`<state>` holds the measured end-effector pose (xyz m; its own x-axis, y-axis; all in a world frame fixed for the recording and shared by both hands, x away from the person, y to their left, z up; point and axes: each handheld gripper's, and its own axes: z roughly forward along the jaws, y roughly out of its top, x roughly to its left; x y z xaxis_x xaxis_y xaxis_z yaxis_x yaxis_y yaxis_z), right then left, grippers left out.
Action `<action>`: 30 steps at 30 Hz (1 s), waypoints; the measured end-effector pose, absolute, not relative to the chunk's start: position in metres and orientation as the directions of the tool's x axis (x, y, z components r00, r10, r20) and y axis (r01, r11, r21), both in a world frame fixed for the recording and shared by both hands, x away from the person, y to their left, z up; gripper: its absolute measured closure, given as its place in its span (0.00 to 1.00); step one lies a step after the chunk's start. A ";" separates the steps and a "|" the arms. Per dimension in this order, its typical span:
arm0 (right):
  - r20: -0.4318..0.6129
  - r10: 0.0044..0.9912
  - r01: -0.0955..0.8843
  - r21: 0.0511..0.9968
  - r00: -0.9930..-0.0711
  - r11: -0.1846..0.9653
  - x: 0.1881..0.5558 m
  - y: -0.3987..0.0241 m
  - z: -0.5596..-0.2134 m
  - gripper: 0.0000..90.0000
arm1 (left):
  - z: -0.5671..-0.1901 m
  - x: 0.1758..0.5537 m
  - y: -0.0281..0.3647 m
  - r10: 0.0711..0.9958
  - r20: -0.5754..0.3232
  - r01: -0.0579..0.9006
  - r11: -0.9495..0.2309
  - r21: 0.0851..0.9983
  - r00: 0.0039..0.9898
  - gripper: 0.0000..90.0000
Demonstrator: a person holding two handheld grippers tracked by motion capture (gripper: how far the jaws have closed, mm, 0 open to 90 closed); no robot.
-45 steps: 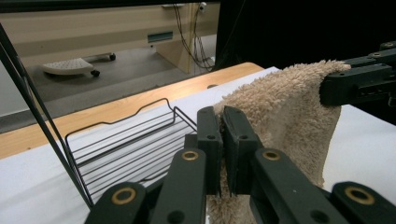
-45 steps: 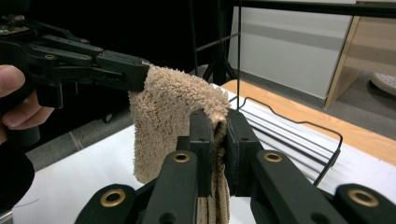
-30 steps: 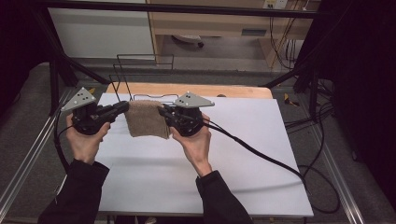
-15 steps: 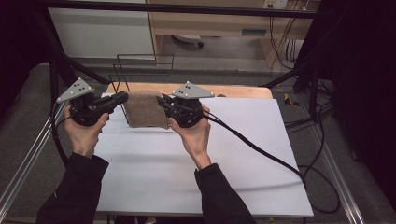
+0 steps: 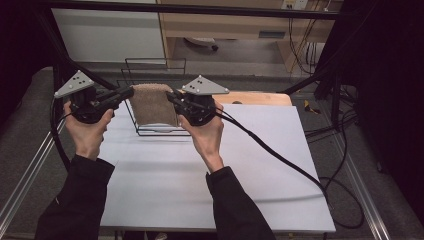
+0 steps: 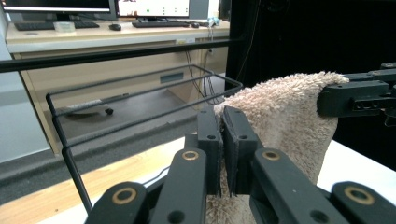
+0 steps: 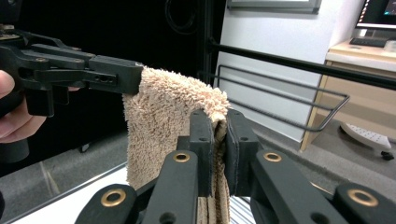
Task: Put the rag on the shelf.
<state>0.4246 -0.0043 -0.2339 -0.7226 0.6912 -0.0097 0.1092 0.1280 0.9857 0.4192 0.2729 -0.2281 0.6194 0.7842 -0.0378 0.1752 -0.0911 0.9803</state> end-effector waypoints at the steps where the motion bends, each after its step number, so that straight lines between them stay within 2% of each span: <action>1: -0.011 0.693 0.106 0.986 -0.721 0.125 0.425 -0.004 -0.233 0.93 | -0.226 0.420 0.273 0.788 -0.030 0.166 -0.092 0.982 0.615 0.95; 30: -0.057 0.709 0.025 0.994 -0.703 0.104 0.447 0.004 -0.200 0.93 | -0.197 0.441 0.275 0.809 -0.004 0.085 -0.057 0.995 0.588 0.95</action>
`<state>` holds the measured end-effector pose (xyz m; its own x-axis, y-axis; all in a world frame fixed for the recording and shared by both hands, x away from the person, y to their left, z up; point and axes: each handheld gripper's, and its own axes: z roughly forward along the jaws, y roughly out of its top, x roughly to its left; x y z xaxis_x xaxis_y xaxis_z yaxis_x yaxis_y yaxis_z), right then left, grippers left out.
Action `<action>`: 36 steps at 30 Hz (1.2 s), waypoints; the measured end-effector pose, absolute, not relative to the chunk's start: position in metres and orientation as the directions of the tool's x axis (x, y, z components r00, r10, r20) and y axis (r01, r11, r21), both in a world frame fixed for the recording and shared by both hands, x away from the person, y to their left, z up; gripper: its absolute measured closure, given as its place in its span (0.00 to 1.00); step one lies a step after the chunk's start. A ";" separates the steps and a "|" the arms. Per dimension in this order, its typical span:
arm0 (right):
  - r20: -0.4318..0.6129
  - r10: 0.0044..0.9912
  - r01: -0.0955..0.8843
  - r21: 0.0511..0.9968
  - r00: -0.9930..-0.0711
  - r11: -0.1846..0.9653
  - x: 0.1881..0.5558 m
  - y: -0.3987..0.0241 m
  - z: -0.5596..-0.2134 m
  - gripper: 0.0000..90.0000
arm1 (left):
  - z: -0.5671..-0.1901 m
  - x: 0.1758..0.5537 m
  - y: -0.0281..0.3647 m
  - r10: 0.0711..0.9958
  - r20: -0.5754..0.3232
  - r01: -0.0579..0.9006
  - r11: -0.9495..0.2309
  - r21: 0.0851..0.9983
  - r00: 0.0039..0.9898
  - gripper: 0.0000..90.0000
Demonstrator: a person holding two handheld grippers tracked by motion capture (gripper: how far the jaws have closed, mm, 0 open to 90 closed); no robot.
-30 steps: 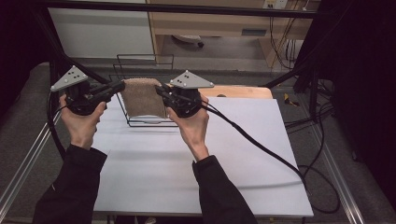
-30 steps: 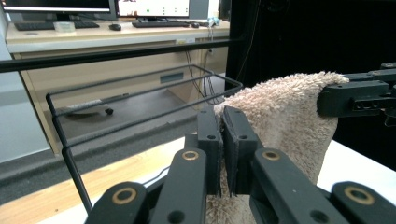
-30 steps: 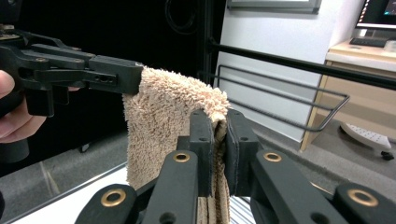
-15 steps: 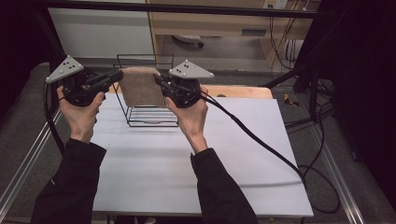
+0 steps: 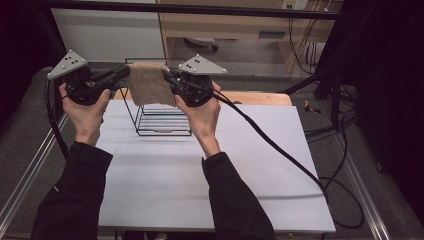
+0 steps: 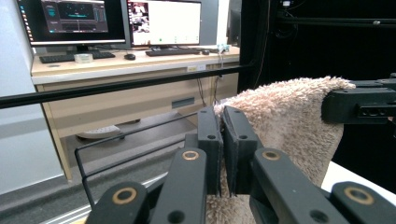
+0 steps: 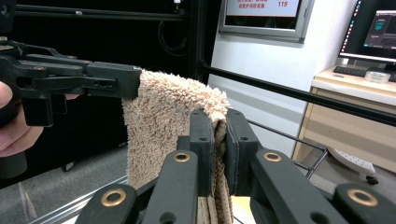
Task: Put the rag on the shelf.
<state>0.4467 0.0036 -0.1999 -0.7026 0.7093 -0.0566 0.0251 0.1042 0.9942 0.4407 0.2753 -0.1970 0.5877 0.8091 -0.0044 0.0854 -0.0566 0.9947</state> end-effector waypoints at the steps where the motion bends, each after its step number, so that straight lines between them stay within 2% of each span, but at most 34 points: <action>1: -0.063 0.708 0.020 0.994 -0.703 0.108 0.448 0.004 -0.199 0.93 | -0.196 0.442 0.276 0.810 -0.004 0.084 -0.056 0.995 0.586 0.95; 36: -0.072 0.722 -0.016 0.996 -0.688 0.083 0.477 0.007 -0.176 0.93 | -0.165 0.472 0.274 0.827 0.003 0.063 -0.047 0.997 0.562 0.95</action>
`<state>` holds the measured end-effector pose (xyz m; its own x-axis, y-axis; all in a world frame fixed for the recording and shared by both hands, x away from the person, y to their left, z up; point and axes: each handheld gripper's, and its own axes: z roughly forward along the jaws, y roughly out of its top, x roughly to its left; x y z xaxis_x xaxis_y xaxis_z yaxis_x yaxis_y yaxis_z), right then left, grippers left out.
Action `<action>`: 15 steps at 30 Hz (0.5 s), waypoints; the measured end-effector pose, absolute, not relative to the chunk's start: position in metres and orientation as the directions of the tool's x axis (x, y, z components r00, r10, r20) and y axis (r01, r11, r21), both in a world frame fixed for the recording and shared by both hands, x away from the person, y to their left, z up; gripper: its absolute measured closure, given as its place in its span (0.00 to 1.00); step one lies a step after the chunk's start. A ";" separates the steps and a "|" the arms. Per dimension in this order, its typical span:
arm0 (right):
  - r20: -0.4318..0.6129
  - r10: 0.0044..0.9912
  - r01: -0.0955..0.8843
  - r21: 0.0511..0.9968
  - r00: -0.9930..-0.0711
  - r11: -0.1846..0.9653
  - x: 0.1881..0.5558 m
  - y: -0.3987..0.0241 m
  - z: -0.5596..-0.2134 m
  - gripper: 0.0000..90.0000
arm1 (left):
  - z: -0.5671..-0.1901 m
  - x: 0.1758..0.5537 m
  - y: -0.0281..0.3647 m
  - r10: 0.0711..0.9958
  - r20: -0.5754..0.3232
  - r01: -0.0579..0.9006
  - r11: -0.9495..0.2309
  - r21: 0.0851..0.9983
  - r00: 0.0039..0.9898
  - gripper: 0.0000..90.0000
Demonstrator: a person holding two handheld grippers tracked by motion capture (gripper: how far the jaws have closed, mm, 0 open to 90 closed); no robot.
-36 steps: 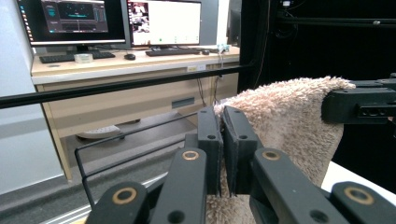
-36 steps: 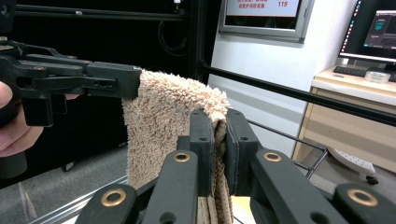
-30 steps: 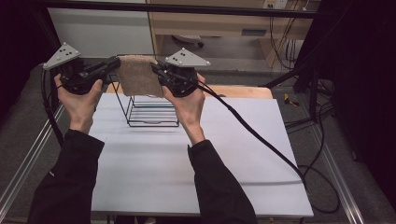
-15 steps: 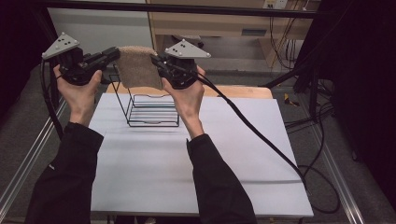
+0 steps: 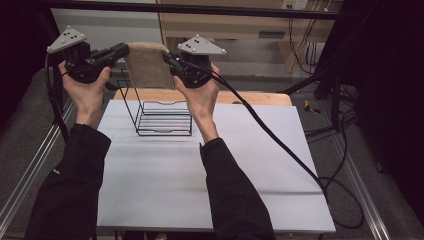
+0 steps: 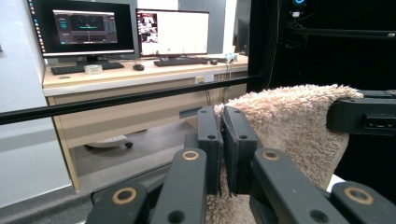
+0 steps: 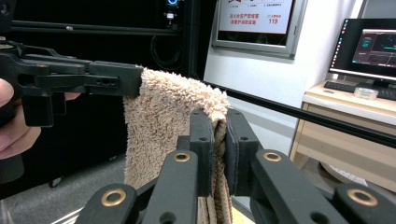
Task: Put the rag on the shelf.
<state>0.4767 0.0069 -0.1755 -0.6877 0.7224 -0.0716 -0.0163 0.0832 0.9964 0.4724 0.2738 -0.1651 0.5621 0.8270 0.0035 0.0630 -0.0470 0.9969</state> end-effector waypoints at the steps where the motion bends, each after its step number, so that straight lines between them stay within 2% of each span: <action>1: -0.071 0.723 -0.017 0.996 -0.687 0.082 0.477 0.008 -0.175 0.93 | -0.163 0.473 0.274 0.829 0.007 0.061 -0.049 0.997 0.559 0.95; 15: -0.056 0.732 -0.020 0.998 -0.679 0.058 0.495 0.011 -0.172 0.93 | -0.154 0.489 0.273 0.842 0.025 0.050 -0.062 0.997 0.539 0.95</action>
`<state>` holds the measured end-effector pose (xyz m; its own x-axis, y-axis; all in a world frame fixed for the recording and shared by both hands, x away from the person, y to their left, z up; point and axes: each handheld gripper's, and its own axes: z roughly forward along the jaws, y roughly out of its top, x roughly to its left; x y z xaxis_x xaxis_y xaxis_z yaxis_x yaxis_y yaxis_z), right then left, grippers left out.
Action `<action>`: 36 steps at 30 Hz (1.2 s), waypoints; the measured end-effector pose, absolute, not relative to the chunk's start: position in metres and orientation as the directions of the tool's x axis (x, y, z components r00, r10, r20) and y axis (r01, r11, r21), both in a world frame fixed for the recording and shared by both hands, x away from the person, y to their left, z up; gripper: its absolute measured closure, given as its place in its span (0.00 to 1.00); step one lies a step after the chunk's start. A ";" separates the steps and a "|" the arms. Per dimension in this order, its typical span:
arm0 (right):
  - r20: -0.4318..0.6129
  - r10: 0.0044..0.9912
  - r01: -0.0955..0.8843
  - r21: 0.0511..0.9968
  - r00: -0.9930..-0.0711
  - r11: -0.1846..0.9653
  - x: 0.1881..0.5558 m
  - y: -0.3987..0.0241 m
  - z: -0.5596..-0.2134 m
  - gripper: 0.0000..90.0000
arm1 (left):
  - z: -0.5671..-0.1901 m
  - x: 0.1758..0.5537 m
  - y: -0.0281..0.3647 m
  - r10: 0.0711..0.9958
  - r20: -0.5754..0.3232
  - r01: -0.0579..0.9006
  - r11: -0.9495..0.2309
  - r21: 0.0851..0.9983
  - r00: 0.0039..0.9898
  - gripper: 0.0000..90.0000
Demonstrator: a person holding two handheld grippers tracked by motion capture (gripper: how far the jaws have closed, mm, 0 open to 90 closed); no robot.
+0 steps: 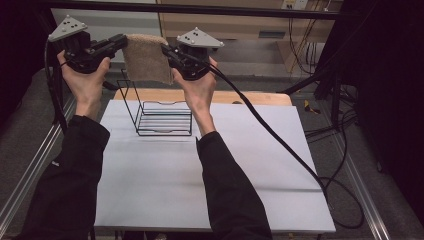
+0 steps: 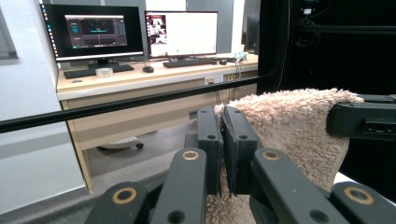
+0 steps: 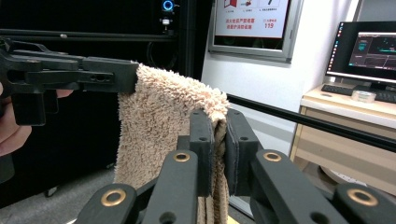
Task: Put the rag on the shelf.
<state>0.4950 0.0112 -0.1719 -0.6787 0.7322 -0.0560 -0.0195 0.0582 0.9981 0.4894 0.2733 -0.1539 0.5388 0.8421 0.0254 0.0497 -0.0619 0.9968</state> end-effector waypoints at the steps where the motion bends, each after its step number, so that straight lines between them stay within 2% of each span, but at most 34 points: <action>1: -0.057 0.734 -0.022 0.998 -0.677 0.058 0.496 0.011 -0.172 0.93 | -0.155 0.490 0.273 0.841 0.012 0.062 -0.054 0.997 0.541 0.95; 21: -0.095 0.747 -0.033 0.995 -0.658 0.097 0.523 0.020 -0.181 0.93 | -0.167 0.519 0.277 0.852 0.018 0.067 -0.062 0.996 0.524 0.95; 36: -0.102 0.741 0.019 0.988 -0.664 0.153 0.527 0.021 -0.200 0.92 | -0.194 0.518 0.280 0.842 0.027 0.096 -0.093 0.991 0.539 0.95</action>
<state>0.5273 0.0214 -0.1996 -0.6641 0.7407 -0.1016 0.0190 0.1526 0.9881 0.5182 0.2801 -0.1944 0.5393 0.8417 0.0266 0.0960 -0.0929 0.9910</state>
